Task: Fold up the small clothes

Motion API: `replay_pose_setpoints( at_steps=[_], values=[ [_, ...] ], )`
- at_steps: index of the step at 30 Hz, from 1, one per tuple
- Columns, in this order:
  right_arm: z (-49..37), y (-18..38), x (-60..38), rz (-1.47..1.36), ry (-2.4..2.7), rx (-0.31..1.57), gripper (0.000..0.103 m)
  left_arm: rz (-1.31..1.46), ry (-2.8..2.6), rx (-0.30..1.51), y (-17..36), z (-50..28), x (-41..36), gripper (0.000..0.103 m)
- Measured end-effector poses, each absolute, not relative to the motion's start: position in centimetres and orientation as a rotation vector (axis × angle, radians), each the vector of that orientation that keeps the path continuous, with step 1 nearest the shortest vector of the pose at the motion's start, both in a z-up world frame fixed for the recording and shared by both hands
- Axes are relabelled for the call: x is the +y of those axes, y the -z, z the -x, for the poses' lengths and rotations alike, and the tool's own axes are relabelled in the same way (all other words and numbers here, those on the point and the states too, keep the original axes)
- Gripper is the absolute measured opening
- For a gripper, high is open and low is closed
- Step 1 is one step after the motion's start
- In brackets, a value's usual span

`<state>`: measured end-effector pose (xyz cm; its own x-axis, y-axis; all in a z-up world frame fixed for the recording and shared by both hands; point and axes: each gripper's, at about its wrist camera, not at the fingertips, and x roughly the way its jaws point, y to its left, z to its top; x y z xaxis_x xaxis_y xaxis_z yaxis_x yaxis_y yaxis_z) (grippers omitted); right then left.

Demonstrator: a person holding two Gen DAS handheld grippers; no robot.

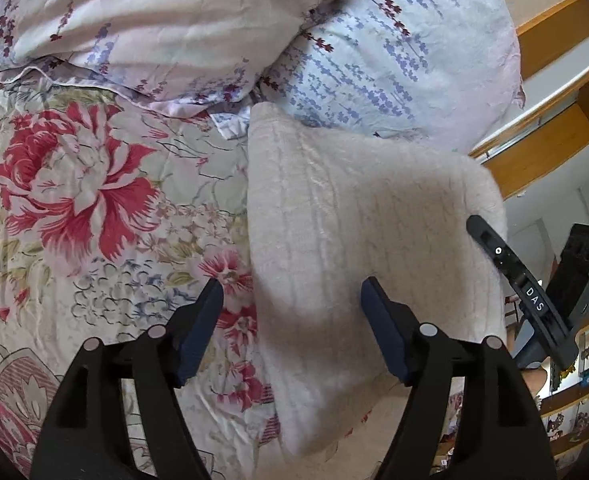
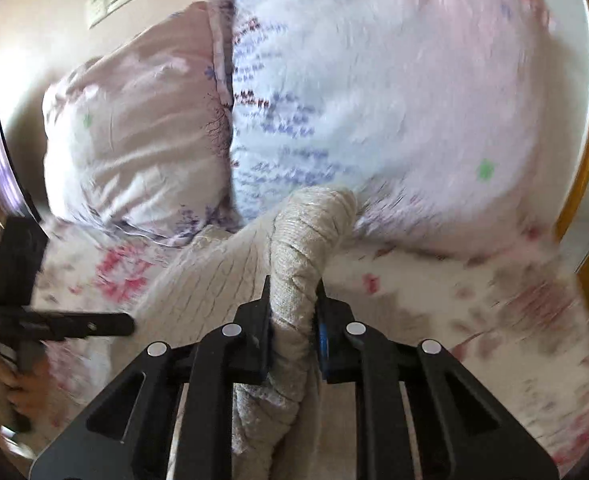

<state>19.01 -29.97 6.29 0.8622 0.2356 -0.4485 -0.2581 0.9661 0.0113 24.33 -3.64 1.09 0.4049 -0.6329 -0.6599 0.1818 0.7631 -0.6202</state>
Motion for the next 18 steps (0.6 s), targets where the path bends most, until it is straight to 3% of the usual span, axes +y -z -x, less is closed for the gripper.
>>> replay_pose_setpoints(
  at_steps=[6,10,12,14,16,18],
  values=[
    [-18.1,-6.4,-32.7,0.06,-0.16,0.423,0.017,0.463,0.599,1.042,-1.3,-24.0,-4.8,0.071],
    [-21.4,-2.3,-35.1,0.026,-0.079,0.583,0.019,0.436,0.631,1.051,-1.3,-23.6,-6.0,0.071],
    [-23.2,0.2,-36.7,-0.064,-0.06,0.704,0.024,0.427,0.65,1.057,-1.2,-23.2,-6.3,0.071],
    [-22.7,0.2,-38.3,-0.17,-0.073,0.696,0.036,0.423,0.667,1.056,-1.3,-22.7,-6.3,0.071],
    [-21.4,-0.7,-39.7,-0.236,-0.065,0.675,0.058,0.425,0.679,1.055,-1.4,-22.3,-6.2,0.071],
    [-19.2,-1.3,-41.1,-0.326,-0.107,0.634,0.061,0.438,0.695,1.055,-1.5,-21.8,-6.0,0.071]
  ],
)
